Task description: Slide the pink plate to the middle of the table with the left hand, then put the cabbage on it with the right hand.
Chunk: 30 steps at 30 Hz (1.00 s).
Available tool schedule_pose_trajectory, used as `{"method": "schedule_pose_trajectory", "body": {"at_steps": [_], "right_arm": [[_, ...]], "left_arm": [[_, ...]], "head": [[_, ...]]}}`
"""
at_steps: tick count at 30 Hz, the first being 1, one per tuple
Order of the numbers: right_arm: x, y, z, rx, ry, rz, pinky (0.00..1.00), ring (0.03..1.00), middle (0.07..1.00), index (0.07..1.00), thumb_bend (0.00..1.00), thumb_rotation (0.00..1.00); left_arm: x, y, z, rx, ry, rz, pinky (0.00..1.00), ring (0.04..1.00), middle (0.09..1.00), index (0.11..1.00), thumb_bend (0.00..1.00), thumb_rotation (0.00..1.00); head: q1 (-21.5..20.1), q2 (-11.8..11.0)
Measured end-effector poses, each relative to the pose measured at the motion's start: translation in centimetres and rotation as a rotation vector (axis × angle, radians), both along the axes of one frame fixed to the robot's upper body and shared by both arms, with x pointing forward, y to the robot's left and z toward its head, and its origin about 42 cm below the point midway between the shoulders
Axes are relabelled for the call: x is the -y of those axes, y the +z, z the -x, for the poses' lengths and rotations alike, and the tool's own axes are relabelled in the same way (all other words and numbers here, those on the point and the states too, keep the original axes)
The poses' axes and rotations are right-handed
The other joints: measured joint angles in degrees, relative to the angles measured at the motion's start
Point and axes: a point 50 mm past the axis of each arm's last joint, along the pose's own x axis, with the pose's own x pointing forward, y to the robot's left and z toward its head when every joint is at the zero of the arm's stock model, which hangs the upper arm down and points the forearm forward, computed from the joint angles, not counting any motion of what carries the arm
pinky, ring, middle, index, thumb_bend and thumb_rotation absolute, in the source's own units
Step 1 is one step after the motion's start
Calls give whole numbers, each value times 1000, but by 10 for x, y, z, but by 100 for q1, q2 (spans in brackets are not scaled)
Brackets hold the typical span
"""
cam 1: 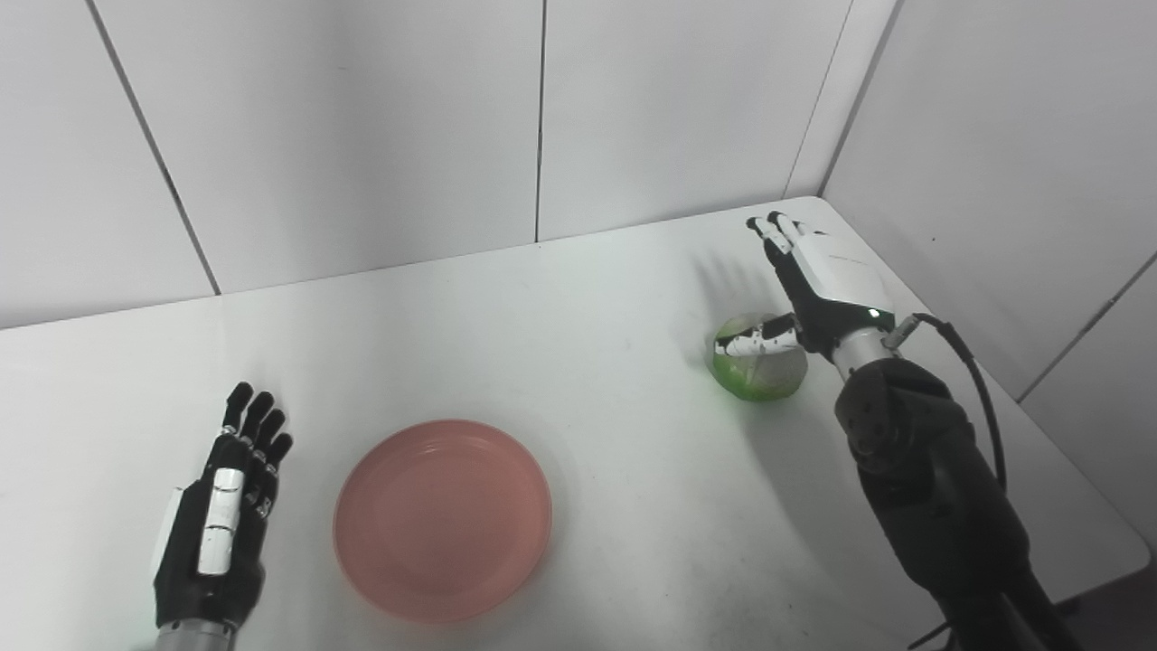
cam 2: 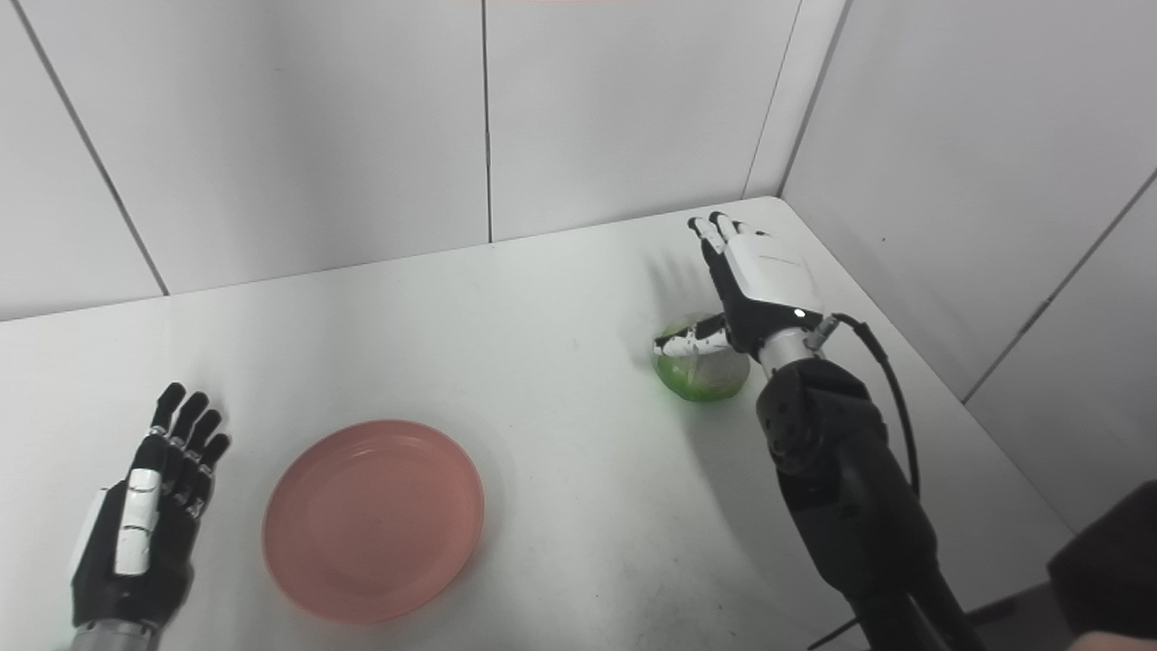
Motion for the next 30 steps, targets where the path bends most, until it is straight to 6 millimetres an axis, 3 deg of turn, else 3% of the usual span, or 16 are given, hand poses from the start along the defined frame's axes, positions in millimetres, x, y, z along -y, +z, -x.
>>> {"method": "schedule_pose_trajectory", "body": {"at_steps": [11, 23, 30], "right_arm": [[15, 2, 4, -79, -33, -50, 942, 991, 993, 926, 981, 298], [17, -13, 1, -131, -46, -119, 734, 944, 980, 919, 958, 256], [20, -24, -4, -143, -46, -176, 754, 929, 955, 903, 921, 236]], "left_arm": [[0, 1, 0, 2, -1, -1, 1000, 1000, 1000, 1000, 810, 779], [0, 1, 0, 3, -3, 0, 1000, 1000, 1000, 1000, 794, 779], [-1, 2, 2, 2, -3, -3, 1000, 1000, 1000, 995, 801, 779]], "head": [[35, 53], [79, 97], [97, 123]]}}
